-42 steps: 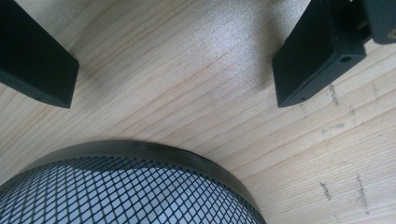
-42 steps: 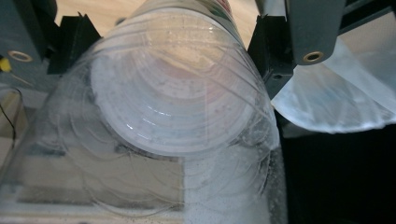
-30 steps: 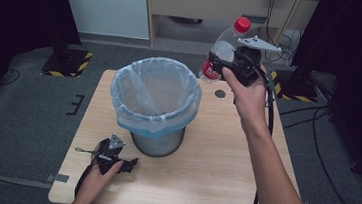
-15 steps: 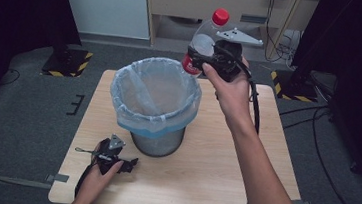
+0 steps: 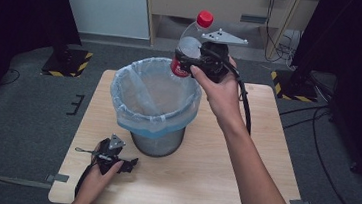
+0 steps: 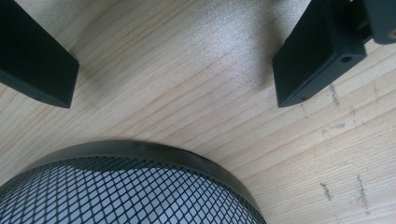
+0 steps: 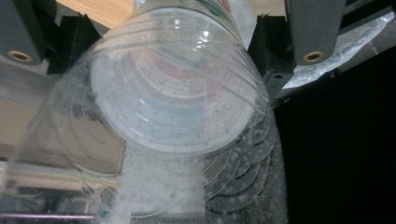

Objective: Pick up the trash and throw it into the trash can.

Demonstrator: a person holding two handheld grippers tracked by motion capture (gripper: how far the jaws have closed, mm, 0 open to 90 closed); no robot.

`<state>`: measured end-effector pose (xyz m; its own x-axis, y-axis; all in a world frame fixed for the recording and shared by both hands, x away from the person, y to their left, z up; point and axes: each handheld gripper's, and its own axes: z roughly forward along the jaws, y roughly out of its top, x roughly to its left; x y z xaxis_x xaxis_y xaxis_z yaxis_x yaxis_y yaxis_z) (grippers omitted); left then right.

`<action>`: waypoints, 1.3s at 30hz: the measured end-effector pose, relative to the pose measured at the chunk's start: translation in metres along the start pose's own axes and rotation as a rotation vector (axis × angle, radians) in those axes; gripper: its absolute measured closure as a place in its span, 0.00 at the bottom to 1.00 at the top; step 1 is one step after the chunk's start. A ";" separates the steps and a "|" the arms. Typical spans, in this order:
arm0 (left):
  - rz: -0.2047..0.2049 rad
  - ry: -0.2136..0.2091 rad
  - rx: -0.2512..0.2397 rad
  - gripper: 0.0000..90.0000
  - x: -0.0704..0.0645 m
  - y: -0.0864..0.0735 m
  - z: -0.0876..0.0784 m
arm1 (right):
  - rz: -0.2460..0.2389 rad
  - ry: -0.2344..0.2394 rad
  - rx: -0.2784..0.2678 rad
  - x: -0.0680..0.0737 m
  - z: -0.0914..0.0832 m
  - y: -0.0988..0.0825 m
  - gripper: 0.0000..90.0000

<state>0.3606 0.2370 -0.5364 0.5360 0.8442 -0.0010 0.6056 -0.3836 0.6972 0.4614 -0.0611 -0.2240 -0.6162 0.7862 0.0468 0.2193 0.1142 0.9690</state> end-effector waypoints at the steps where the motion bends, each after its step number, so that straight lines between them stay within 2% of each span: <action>1: 0.000 0.000 0.000 0.00 0.000 0.000 0.000 | 0.001 0.001 0.001 0.001 0.001 0.000 0.33; 15: 0.000 0.000 0.000 0.00 0.000 0.000 0.000 | -0.017 0.049 0.043 0.002 0.007 -0.014 0.33; 22: 0.000 -0.001 0.000 0.00 0.000 0.000 0.000 | -0.025 0.049 0.070 0.000 0.010 -0.028 0.33; 25: 0.000 -0.001 0.000 0.00 0.000 0.000 0.000 | -0.025 0.065 0.087 -0.001 0.012 -0.034 0.33; 26: 0.000 -0.001 0.000 0.00 0.000 0.000 0.000 | -0.034 0.083 0.104 0.000 0.012 -0.037 0.33; 35: 0.000 -0.001 0.000 0.00 0.000 0.000 0.000 | -0.089 0.121 0.160 0.009 0.017 -0.046 0.33; 39: 0.000 -0.002 0.001 0.00 0.000 0.000 0.000 | -0.087 0.132 0.182 0.010 0.021 -0.053 0.33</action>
<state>0.3607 0.2370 -0.5364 0.5369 0.8436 -0.0023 0.6060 -0.3838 0.6968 0.4595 -0.0462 -0.2805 -0.7296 0.6838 0.0074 0.2860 0.2953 0.9116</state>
